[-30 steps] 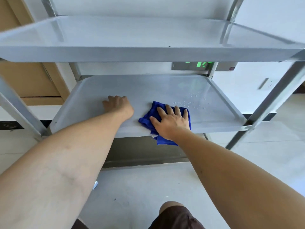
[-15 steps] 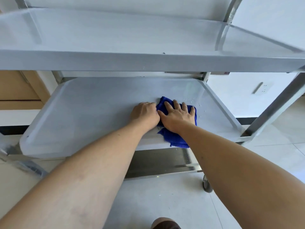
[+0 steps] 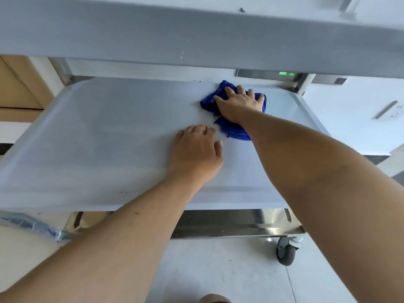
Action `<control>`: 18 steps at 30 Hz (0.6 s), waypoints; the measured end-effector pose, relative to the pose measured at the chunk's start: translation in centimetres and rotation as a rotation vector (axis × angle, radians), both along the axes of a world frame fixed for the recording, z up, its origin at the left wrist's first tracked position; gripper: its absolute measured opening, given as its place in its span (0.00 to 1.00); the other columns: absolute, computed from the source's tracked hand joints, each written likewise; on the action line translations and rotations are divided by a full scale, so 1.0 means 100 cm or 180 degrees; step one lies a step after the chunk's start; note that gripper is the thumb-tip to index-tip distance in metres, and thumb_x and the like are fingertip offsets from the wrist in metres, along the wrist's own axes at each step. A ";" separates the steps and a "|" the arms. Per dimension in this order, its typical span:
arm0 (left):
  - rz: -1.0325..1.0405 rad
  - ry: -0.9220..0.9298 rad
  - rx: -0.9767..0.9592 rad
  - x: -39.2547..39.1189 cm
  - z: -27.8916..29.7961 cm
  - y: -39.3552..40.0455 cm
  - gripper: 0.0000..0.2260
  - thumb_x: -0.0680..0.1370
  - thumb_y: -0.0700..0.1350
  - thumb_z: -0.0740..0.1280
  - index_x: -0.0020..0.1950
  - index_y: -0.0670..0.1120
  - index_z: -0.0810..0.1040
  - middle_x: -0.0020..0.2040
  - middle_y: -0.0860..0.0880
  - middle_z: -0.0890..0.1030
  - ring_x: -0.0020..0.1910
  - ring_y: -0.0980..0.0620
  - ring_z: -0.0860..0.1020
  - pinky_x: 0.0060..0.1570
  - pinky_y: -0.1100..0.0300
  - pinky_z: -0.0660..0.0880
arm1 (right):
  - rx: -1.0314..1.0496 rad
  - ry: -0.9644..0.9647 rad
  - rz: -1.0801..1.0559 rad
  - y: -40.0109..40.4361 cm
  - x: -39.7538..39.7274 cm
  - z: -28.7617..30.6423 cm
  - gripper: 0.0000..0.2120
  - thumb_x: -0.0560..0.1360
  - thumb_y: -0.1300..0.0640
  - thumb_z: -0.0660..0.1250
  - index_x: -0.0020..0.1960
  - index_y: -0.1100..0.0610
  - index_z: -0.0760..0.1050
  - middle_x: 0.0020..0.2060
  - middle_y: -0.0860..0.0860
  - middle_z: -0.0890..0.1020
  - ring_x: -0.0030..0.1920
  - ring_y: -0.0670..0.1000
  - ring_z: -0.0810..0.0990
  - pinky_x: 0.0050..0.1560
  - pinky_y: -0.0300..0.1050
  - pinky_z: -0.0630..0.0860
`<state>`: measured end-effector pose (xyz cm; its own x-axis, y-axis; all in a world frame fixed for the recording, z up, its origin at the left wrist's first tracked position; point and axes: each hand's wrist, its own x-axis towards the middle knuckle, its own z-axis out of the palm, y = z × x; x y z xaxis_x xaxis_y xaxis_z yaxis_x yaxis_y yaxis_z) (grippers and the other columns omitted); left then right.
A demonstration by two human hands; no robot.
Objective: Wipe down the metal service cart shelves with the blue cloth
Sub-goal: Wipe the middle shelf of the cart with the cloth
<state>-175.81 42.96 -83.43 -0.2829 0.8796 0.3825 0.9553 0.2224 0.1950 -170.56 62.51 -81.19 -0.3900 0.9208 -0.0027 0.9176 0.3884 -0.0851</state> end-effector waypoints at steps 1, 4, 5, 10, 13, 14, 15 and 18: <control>0.0017 0.0008 -0.0022 -0.001 -0.001 0.001 0.14 0.79 0.53 0.56 0.55 0.46 0.75 0.55 0.47 0.78 0.56 0.46 0.74 0.57 0.51 0.69 | 0.0004 0.0003 -0.0003 0.004 -0.002 0.000 0.31 0.75 0.32 0.45 0.73 0.43 0.65 0.75 0.53 0.66 0.76 0.61 0.59 0.72 0.69 0.49; 0.0041 -0.0026 -0.0069 -0.002 -0.001 0.002 0.15 0.79 0.53 0.56 0.57 0.46 0.76 0.56 0.47 0.78 0.58 0.46 0.74 0.59 0.52 0.69 | 0.0055 -0.0002 -0.0011 0.010 -0.005 -0.001 0.30 0.75 0.32 0.45 0.71 0.43 0.66 0.73 0.53 0.68 0.74 0.61 0.62 0.72 0.68 0.50; 0.0041 -0.0023 -0.0061 -0.002 0.000 0.002 0.15 0.79 0.53 0.56 0.56 0.46 0.76 0.55 0.47 0.79 0.57 0.46 0.74 0.58 0.52 0.69 | 0.0052 0.0003 -0.0005 0.010 -0.005 -0.001 0.30 0.75 0.33 0.45 0.71 0.43 0.67 0.74 0.53 0.68 0.74 0.61 0.61 0.72 0.68 0.50; -0.0006 -0.0029 -0.0116 -0.001 0.007 0.001 0.15 0.79 0.53 0.57 0.55 0.46 0.77 0.54 0.48 0.80 0.57 0.46 0.75 0.57 0.52 0.72 | 0.0016 0.0045 0.0047 -0.008 0.007 -0.005 0.31 0.76 0.33 0.44 0.72 0.44 0.65 0.76 0.52 0.66 0.75 0.61 0.59 0.73 0.68 0.48; -0.0033 -0.0197 -0.0131 0.001 0.010 -0.003 0.16 0.79 0.53 0.57 0.57 0.47 0.79 0.55 0.47 0.81 0.57 0.46 0.75 0.56 0.52 0.72 | 0.0032 0.0113 0.0114 -0.033 0.024 -0.007 0.29 0.76 0.34 0.45 0.71 0.45 0.66 0.75 0.52 0.66 0.74 0.61 0.59 0.72 0.68 0.50; -0.0021 -0.0252 -0.0125 0.002 0.012 -0.004 0.15 0.79 0.53 0.57 0.55 0.47 0.79 0.54 0.46 0.81 0.55 0.45 0.75 0.55 0.52 0.71 | 0.0037 0.0142 0.0119 -0.043 0.031 -0.007 0.29 0.76 0.34 0.45 0.71 0.45 0.66 0.75 0.52 0.66 0.74 0.61 0.59 0.72 0.68 0.49; 0.0013 -0.0275 -0.0137 0.003 0.014 -0.005 0.14 0.79 0.53 0.58 0.52 0.47 0.79 0.52 0.45 0.81 0.53 0.43 0.76 0.53 0.52 0.71 | 0.0035 0.0156 0.0106 -0.054 0.038 -0.006 0.28 0.77 0.35 0.45 0.71 0.45 0.66 0.75 0.52 0.66 0.75 0.61 0.58 0.72 0.68 0.49; 0.0137 -0.0284 -0.0204 0.005 0.018 -0.006 0.14 0.77 0.51 0.58 0.50 0.46 0.79 0.52 0.43 0.80 0.53 0.41 0.76 0.51 0.52 0.71 | -0.0004 0.0129 0.0029 -0.091 0.061 -0.006 0.28 0.77 0.36 0.45 0.72 0.46 0.65 0.75 0.52 0.65 0.76 0.61 0.57 0.72 0.69 0.48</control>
